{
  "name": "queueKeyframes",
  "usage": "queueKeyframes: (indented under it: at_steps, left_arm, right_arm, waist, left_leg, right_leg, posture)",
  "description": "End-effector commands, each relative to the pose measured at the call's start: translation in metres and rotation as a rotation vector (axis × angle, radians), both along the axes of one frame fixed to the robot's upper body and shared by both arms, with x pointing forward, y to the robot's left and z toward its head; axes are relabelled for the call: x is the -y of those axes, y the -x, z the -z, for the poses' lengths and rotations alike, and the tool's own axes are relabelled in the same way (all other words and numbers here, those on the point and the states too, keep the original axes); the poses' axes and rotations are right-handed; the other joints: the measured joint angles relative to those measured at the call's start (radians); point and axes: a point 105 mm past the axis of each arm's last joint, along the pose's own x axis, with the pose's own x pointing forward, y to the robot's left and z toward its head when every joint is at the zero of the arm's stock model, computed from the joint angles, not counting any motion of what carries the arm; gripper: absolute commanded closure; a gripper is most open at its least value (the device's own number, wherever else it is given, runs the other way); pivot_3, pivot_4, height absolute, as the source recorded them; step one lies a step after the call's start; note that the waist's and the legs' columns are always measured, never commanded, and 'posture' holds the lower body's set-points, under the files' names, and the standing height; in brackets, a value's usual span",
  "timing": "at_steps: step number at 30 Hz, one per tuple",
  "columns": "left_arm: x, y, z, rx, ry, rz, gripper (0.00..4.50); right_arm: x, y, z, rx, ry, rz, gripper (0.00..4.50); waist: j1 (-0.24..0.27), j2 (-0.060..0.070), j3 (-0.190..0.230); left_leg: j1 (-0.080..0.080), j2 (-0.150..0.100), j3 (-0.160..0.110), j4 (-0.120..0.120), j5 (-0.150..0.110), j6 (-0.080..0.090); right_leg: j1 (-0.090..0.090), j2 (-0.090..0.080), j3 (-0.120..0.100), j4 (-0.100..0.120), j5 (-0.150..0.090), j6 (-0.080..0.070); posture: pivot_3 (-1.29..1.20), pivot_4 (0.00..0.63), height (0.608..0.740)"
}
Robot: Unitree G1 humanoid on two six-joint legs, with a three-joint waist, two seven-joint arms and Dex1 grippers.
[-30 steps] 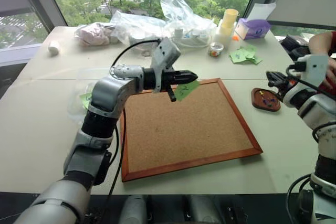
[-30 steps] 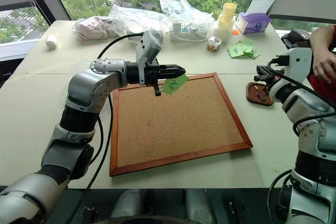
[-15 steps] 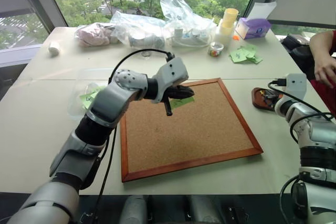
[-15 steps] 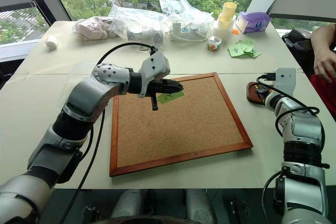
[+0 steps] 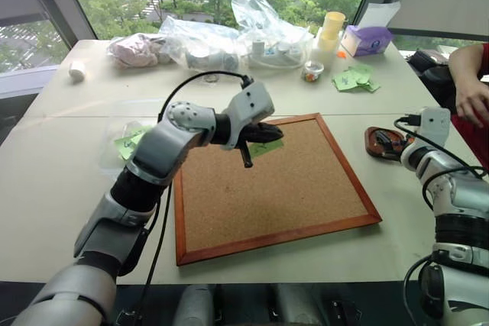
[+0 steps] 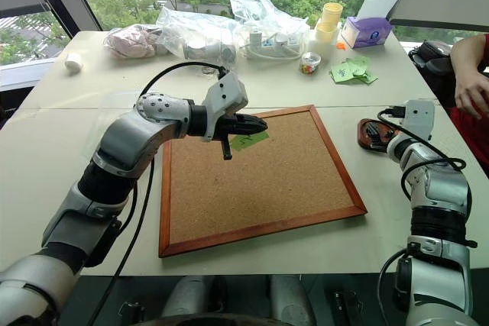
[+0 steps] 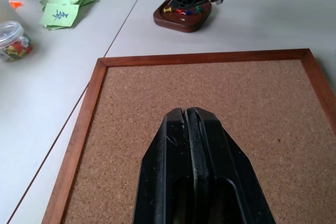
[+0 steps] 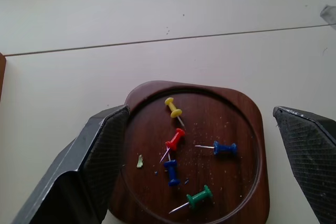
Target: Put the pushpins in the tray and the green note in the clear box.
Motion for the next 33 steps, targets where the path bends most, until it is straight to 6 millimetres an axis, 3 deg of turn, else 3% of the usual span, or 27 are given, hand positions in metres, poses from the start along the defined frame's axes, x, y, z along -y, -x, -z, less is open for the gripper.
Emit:
queueKeyframes:
  at_steps: [1, 4, 6, 9, 10, 12, 14, 17, 22, 23, 25, 27, 31, 33]
  left_arm:
    - [-0.015, -0.01, -0.023, -0.001, 0.097, -0.101, 4.5]
    - [-0.033, -0.015, -0.033, -0.027, 0.147, -0.2, 4.5]
    - [-0.051, -0.02, -0.045, -0.036, 0.2, -0.31, 4.5]
    - [-0.097, -0.035, -0.058, -0.015, 0.242, -0.629, 4.5]
    - [-0.106, -0.037, -0.059, -0.01, 0.249, -0.697, 4.5]
    - [-0.159, -0.05, -0.058, 0.008, 0.294, -1.075, 4.5]
    - [-0.204, -0.047, -0.046, 0.0, 0.305, -1.368, 4.5]
    - [-0.23, -0.036, -0.028, 0.001, 0.265, -1.546, 4.5]
    - [-0.236, -0.027, -0.006, -0.023, 0.214, -1.608, 4.5]
    - [-0.236, -0.027, -0.004, -0.026, 0.213, -1.615, 3.82]
    - [-0.237, -0.026, -0.003, -0.025, 0.211, -1.622, 3.03]
    - [-0.238, -0.026, -0.004, -0.015, 0.208, -1.625, 1.9]
    - [-0.242, -0.025, -0.008, 0.012, 0.204, -1.618, 0.25]
    - [-0.242, -0.025, -0.013, 0.041, 0.187, -1.594, 0.05]
  right_arm:
    - [0.0, 0.0, -0.046, 0.166, 0.021, -0.014, 0.05]
    - [-0.003, 0.003, -0.055, 0.175, 0.053, -0.034, 0.05]
    - [-0.02, 0.005, -0.065, 0.18, 0.096, -0.132, 0.05]
    - [-0.109, 0.023, -0.081, 0.196, 0.136, -0.622, 0.05]
    - [-0.126, 0.03, -0.082, 0.192, 0.137, -0.721, 0.05]
    - [-0.169, 0.053, -0.082, 0.173, 0.116, -0.971, 0.05]
    - [-0.201, 0.071, -0.08, 0.14, 0.111, -1.164, 0.05]
    - [-0.223, 0.085, -0.077, 0.103, 0.099, -1.322, 0.05]
    - [-0.235, 0.09, -0.07, 0.059, 0.135, -1.424, 0.05]
    - [-0.235, 0.088, -0.069, 0.057, 0.14, -1.421, 0.0]
    - [-0.233, 0.083, -0.067, 0.056, 0.15, -1.404, 0.0]
    - [-0.232, 0.081, -0.068, 0.062, 0.149, -1.393, 0.0]
    - [-0.229, 0.082, -0.066, 0.059, 0.134, -1.37, 0.0]
    - [-0.225, 0.081, -0.066, 0.056, 0.129, -1.344, 0.0]
  waist:
    - [-0.001, 0.0, 0.0]
    - [-0.001, 0.0, 0.0]
    - [-0.002, 0.0, 0.0]
    - [-0.005, 0.001, 0.001]
    - [-0.01, 0.001, 0.001]
    - [-0.011, 0.001, 0.0]
    - [-0.012, -0.001, 0.0]
    - [-0.011, -0.002, 0.001]
    - [0.014, -0.01, 0.002]
    - [0.015, -0.012, 0.002]
    - [0.013, -0.014, 0.002]
    - [0.009, -0.014, 0.002]
    - [0.004, -0.014, 0.002]
    - [0.003, -0.014, 0.002]
  left_leg:
    - [0.0, 0.0, 0.0, 0.0, 0.0, 0.0]
    - [0.0, 0.0, 0.0, 0.0, 0.0, 0.0]
    - [0.0, 0.0, 0.0, 0.0, 0.0, 0.0]
    - [0.0, 0.001, -0.001, 0.0, 0.0, 0.0]
    - [0.0, 0.001, -0.001, 0.0, 0.0, 0.0]
    - [0.0, 0.002, -0.003, 0.0, 0.0, -0.001]
    - [0.0, 0.001, -0.004, 0.0, 0.001, -0.001]
    - [0.0, 0.0, -0.004, 0.0, 0.0, -0.001]
    - [-0.001, 0.0, -0.004, 0.001, 0.0, -0.001]
    - [-0.001, -0.001, -0.004, 0.001, 0.0, 0.0]
    - [-0.001, -0.001, -0.004, 0.001, 0.0, 0.0]
    - [-0.001, -0.001, -0.004, 0.001, 0.0, 0.0]
    - [-0.001, 0.0, -0.004, 0.001, 0.0, 0.0]
    - [-0.001, 0.0, -0.004, 0.001, 0.0, 0.0]
  right_leg:
    - [0.0, 0.0, 0.0, 0.0, 0.0, 0.0]
    - [0.0, 0.0, 0.0, 0.0, 0.0, 0.0]
    - [0.0, 0.0, 0.0, 0.0, 0.0, 0.0]
    - [0.0, 0.0, 0.0, 0.001, 0.0, 0.0]
    - [0.0, 0.001, 0.0, 0.001, 0.0, 0.0]
    - [0.0, 0.001, -0.001, 0.001, 0.0, 0.0]
    - [0.001, 0.001, -0.002, 0.001, 0.0, 0.0]
    - [0.001, 0.0, -0.002, 0.001, 0.0, 0.0]
    - [0.001, -0.002, -0.004, 0.001, 0.0, 0.0]
    - [0.001, -0.003, -0.005, 0.001, 0.0, 0.0]
    - [0.001, -0.004, -0.005, 0.001, 0.0, 0.0]
    - [0.001, -0.004, -0.005, 0.001, 0.0, 0.0]
    - [0.001, -0.003, -0.005, 0.001, 0.0, 0.0]
    - [0.001, -0.003, -0.005, 0.001, 0.0, 0.0]
  posture:
    - [0.0, 0.15, 0.738]
    - [0.0, 0.15, 0.738]
    - [0.0, 0.15, 0.738]
    - [0.0, 0.15, 0.738]
    - [0.0, 0.15, 0.738]
    - [0.0, 0.15, 0.738]
    - [0.0, 0.15, 0.738]
    - [0.0, 0.15, 0.738]
    - [0.0, 0.15, 0.738]
    - [0.0, 0.15, 0.738]
    - [0.0, 0.15, 0.738]
    - [0.0, 0.15, 0.738]
    - [0.0, 0.15, 0.738]
    - [0.0, 0.15, 0.738]
